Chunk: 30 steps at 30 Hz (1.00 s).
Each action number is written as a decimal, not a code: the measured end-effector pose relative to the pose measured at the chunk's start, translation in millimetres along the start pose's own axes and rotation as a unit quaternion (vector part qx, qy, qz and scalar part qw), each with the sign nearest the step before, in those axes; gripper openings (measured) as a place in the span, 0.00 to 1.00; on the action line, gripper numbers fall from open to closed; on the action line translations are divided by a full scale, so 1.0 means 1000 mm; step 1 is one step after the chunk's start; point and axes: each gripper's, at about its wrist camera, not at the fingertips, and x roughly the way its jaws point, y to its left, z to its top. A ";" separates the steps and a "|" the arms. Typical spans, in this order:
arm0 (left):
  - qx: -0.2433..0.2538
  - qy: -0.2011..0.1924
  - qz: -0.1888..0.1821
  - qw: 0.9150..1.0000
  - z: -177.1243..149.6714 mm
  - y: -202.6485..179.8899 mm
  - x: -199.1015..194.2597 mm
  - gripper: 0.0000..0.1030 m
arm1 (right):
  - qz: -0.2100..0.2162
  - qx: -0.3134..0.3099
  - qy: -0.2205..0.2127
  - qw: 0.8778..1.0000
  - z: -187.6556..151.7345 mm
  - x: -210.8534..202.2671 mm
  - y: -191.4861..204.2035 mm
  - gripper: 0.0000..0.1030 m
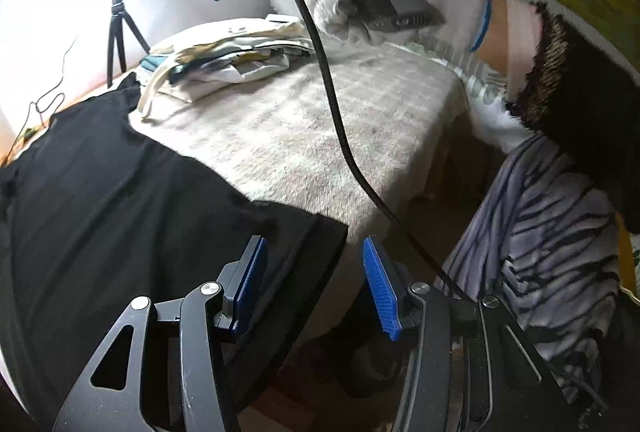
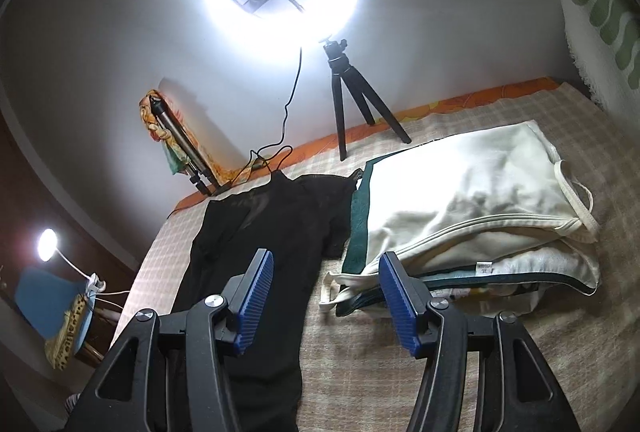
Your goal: Fold small clothes
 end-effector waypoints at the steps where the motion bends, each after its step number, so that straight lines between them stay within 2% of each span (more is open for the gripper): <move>1: 0.000 0.003 0.002 1.000 0.002 -0.001 0.005 0.49 | 0.000 0.000 0.001 1.000 0.001 0.001 -0.001 0.57; 8: 0.010 0.015 0.007 1.000 0.005 -0.006 0.031 0.48 | -0.004 -0.012 0.009 1.000 0.013 0.013 0.001 0.57; 9: 0.008 0.010 0.003 1.000 0.005 -0.004 0.029 0.42 | -0.005 -0.013 0.011 1.000 0.016 0.018 0.001 0.57; 10: 0.004 0.008 0.000 1.000 0.005 -0.002 0.028 0.27 | -0.007 -0.015 0.015 1.000 0.020 0.023 0.002 0.57; 13: -0.022 0.000 -0.025 0.999 0.006 0.011 0.027 0.09 | -0.012 -0.024 0.026 0.999 0.035 0.044 0.007 0.57; 16: -0.060 -0.012 -0.040 0.997 0.004 0.024 0.023 0.05 | -0.006 -0.034 0.044 0.998 0.055 0.076 0.013 0.57; 22: -0.129 -0.046 -0.049 0.989 0.000 0.043 0.007 0.03 | -0.011 -0.030 0.104 0.994 0.083 0.161 0.021 0.57; 25: -0.153 -0.058 -0.051 0.985 0.000 0.052 0.002 0.03 | -0.033 -0.031 0.133 0.990 0.092 0.203 0.023 0.57; 30: -0.176 -0.072 -0.050 0.980 -0.003 0.062 -0.006 0.02 | -0.082 -0.036 0.164 0.982 0.097 0.246 0.017 0.57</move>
